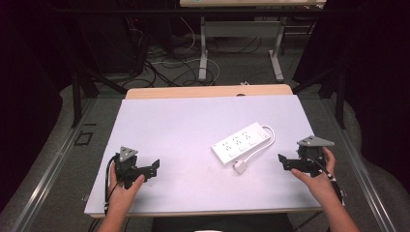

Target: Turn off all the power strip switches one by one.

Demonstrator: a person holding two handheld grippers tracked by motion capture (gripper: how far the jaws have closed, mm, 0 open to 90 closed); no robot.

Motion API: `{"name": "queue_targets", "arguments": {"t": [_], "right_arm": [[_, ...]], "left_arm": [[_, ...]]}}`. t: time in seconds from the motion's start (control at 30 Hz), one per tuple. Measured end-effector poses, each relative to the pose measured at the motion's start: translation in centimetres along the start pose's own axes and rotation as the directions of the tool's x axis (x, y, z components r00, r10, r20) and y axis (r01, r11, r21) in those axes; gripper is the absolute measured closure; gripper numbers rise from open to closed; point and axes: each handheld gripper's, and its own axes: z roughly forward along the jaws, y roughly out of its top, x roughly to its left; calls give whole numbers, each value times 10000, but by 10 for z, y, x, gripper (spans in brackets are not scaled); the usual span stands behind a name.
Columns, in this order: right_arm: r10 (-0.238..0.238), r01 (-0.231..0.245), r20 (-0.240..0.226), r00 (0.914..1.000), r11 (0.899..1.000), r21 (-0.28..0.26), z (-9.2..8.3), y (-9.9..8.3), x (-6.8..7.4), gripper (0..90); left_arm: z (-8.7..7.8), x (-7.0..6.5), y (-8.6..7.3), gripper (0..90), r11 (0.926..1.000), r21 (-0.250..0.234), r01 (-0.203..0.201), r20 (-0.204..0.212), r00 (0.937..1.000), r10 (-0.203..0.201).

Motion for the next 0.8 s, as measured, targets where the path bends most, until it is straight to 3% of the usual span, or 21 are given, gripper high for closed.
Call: {"name": "queue_targets", "arguments": {"t": [0.37,0.8], "right_arm": [[-363,365,-216,9991,9993,103,6,20,0,149],[-480,497,-484,9977,9982,340,18,43,3,171]], "left_arm": [[-1,0,1,4,9999,-97,-112,-25,9999,111],[-1,-1,0,4,9998,-25,-216,9,9998,216]]}}
